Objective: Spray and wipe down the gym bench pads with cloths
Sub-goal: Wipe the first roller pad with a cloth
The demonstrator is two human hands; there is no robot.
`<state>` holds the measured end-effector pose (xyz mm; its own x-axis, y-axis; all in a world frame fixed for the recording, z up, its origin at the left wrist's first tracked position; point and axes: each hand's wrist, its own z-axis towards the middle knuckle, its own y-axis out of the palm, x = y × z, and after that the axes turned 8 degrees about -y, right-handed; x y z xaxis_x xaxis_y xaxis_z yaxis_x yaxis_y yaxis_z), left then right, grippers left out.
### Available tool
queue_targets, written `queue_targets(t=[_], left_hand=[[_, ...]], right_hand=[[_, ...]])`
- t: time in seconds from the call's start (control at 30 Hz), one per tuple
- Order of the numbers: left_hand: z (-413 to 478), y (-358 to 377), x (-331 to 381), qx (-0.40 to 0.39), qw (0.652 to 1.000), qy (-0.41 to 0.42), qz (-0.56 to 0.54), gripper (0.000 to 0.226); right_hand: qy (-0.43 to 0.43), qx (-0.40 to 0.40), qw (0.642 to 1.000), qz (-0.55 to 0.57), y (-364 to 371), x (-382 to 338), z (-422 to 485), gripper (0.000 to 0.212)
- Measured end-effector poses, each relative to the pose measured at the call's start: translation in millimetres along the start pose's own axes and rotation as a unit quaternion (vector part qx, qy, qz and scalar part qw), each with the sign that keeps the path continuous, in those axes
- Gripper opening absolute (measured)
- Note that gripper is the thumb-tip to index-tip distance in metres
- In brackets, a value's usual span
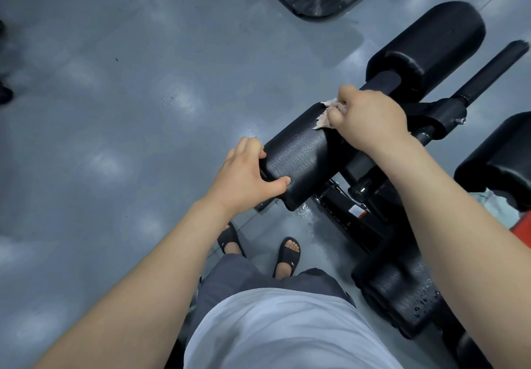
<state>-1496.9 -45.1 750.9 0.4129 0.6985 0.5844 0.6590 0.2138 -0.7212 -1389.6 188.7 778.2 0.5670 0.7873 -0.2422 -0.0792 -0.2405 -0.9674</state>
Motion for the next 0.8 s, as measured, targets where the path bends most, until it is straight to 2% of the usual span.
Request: queue_targets(t=[0.07, 0.13, 0.23, 0.3, 0.43, 0.57, 0.73, 0.8], left_hand=[[1.6, 0.4, -1.1, 0.002, 1.0, -0.002, -0.003, 0.059], [2.0, 1.1, -2.6, 0.004, 1.0, -0.003, -0.01, 0.06], [1.2, 2.3, -3.4, 0.005, 1.0, -0.002, -0.021, 0.06], [0.0, 2.8, -3.4, 0.007, 1.0, -0.001, -0.025, 0.06], [-1.5, 1.8, -2.7, 0.003, 1.0, 0.002, -0.023, 0.059], [-1.4, -0.3, -1.6, 0.002, 1.0, 0.002, -0.018, 0.059], [0.1, 0.5, -2.7, 0.004, 1.0, 0.001, -0.016, 0.06], [0.7, 0.5, -3.7, 0.004, 1.0, 0.0, -0.016, 0.06]], right_hand=[[-0.037, 0.003, 0.999, -0.002, -1.8, -5.0, -10.4, 0.036], [-0.103, -0.03, 0.994, 0.004, -3.3, -7.9, -23.9, 0.046], [-0.157, -0.092, 0.983, 0.033, -3.8, -6.0, -35.3, 0.043], [-0.149, -0.08, 0.985, 0.045, -4.6, -2.1, -32.2, 0.042], [-0.096, -0.002, 0.994, 0.055, -6.1, 5.9, -12.2, 0.038], [-0.053, 0.016, 0.997, 0.06, -0.4, 9.4, 3.5, 0.03], [-0.049, 0.036, 0.996, 0.061, 3.6, -2.2, -15.5, 0.028], [-0.082, 0.025, 0.993, 0.079, 5.0, -15.6, -30.8, 0.022]])
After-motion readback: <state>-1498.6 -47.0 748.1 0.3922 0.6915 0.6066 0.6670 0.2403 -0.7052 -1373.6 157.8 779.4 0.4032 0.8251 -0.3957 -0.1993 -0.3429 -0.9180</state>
